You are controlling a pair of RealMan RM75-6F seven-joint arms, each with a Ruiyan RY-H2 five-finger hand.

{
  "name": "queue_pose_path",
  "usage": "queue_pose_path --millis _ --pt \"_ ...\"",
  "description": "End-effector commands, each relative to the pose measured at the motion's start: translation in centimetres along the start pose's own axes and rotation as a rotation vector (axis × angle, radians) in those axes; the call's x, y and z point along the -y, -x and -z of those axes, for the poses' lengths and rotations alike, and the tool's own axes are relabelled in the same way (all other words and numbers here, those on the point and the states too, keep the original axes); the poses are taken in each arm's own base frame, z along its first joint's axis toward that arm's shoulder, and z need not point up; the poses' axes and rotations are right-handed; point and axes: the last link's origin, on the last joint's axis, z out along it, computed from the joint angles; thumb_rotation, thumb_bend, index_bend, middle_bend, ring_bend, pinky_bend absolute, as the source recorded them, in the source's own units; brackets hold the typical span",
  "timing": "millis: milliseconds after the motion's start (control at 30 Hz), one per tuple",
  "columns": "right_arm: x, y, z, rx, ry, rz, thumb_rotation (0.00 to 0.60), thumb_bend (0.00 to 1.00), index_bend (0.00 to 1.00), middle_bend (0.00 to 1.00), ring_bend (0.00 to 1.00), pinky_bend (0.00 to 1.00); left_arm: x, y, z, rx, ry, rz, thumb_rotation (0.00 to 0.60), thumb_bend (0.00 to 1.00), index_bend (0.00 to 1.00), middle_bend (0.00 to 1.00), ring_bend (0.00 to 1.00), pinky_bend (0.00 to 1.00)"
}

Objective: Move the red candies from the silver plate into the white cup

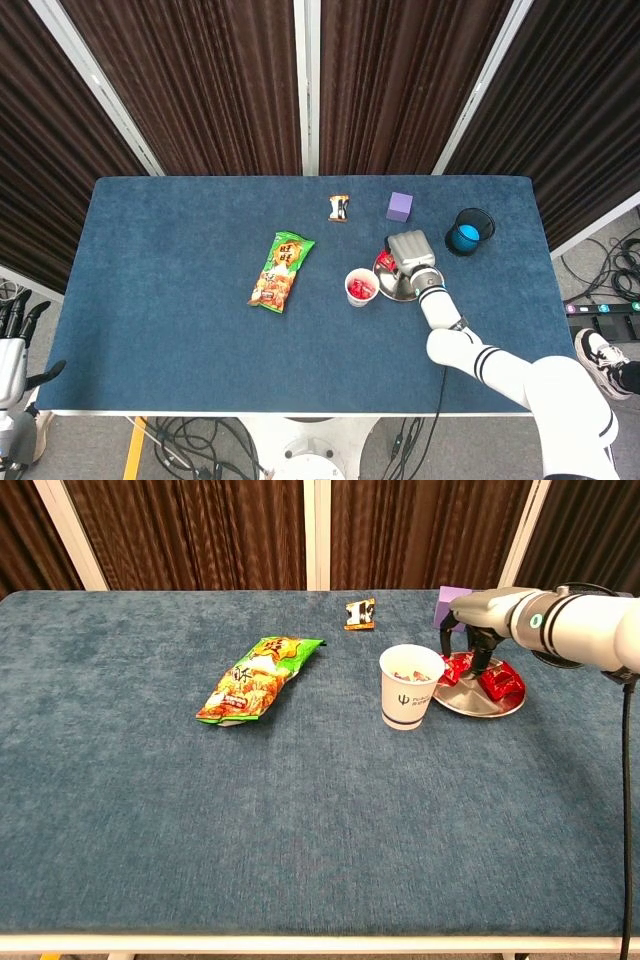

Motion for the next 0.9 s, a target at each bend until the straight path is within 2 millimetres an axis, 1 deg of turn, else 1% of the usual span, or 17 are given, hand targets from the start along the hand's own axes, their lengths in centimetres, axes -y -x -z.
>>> queue_pose_path --millis 33,167,333,700,733,900 --pt "0.3 0.0 0.1 0.001 -0.011 0.006 0.6 0.23 0.41 0.99 0.93 1.0 0.0 0.0 0.0 0.001 -0.001 0.001 0.6 0.0 0.21 0.12 0.1 0.12" --pt "0.4 0.0 0.3 -0.004 -0.018 0.014 0.6 0.23 0.42 0.99 0.93 1.0 0.1 0.2 0.0 0.004 -0.002 0.002 0.6 0.0 0.21 0.12 0.1 0.12" --pt "0.1 0.2 -0.1 -0.001 0.005 0.013 0.6 0.23 0.43 0.99 0.93 1.0 0.1 0.2 0.0 0.002 -0.002 0.005 0.6 0.0 0.21 0.12 0.1 0.12" --pt "1.3 0.7 -0.9 0.003 -0.002 0.019 0.6 0.25 0.48 0.99 0.93 1.0 0.5 0.2 0.3 0.005 -0.017 0.004 0.6 0.0 0.21 0.12 0.1 0.12" --pt "1.4 0.8 -0.9 0.002 -0.002 0.021 0.6 0.25 0.48 0.99 0.93 1.0 0.5 0.3 0.4 0.006 -0.018 0.004 0.6 0.0 0.21 0.12 0.1 0.12" --pt "1.4 0.8 -1.0 -0.005 0.004 0.027 0.6 0.35 0.55 0.99 0.94 1.0 0.6 0.3 0.4 0.006 -0.018 0.005 0.6 0.0 0.21 0.12 0.1 0.12"
